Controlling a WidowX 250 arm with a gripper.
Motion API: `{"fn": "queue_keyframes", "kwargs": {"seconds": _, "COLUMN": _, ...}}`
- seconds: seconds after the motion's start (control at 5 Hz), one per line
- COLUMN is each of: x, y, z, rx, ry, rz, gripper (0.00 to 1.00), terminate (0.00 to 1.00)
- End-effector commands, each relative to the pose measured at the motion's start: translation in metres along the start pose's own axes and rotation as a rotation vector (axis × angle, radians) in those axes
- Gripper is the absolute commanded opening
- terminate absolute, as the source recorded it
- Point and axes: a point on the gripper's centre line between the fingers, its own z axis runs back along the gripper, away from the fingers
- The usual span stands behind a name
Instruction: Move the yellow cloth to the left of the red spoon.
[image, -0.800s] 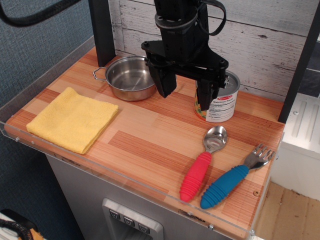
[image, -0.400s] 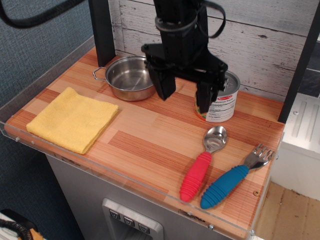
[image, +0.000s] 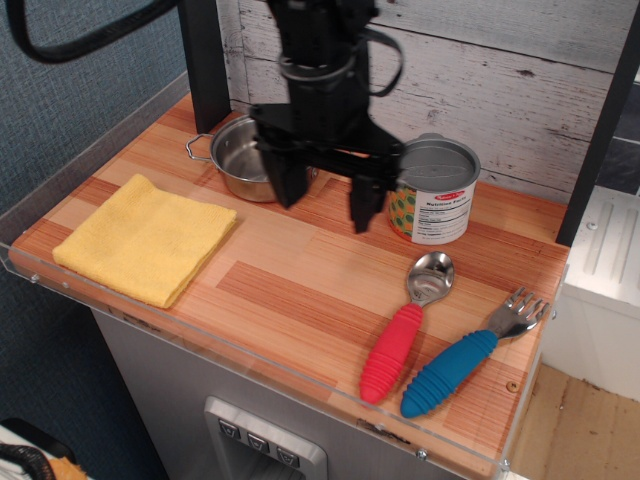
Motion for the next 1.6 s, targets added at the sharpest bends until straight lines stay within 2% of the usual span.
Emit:
{"fn": "queue_keyframes", "kwargs": {"seconds": 0.0, "x": 0.002, "y": 0.058, "z": 0.000, "rx": 0.141, "ry": -0.021, "rz": 0.052, "gripper": 1.00, "terminate": 0.00}}
{"fn": "queue_keyframes", "kwargs": {"seconds": 0.4, "x": -0.028, "y": 0.119, "z": -0.008, "rx": 0.146, "ry": 0.008, "rz": 0.074, "gripper": 1.00, "terminate": 0.00}}
{"fn": "queue_keyframes", "kwargs": {"seconds": 0.6, "x": -0.046, "y": 0.147, "z": -0.015, "rx": 0.124, "ry": 0.030, "rz": 0.124, "gripper": 1.00, "terminate": 0.00}}
{"fn": "queue_keyframes", "kwargs": {"seconds": 0.8, "x": -0.054, "y": 0.162, "z": -0.023, "rx": 0.115, "ry": 0.035, "rz": 0.140, "gripper": 1.00, "terminate": 0.00}}
{"fn": "queue_keyframes", "kwargs": {"seconds": 1.0, "x": -0.055, "y": 0.170, "z": -0.032, "rx": 0.104, "ry": 0.046, "rz": 0.136, "gripper": 0.00, "terminate": 0.00}}
{"fn": "queue_keyframes", "kwargs": {"seconds": 1.2, "x": -0.051, "y": 0.172, "z": -0.035, "rx": 0.093, "ry": 0.027, "rz": 0.117, "gripper": 0.00, "terminate": 0.00}}
{"fn": "queue_keyframes", "kwargs": {"seconds": 1.4, "x": -0.046, "y": 0.170, "z": -0.040, "rx": 0.129, "ry": 0.016, "rz": 0.116, "gripper": 0.00, "terminate": 0.00}}
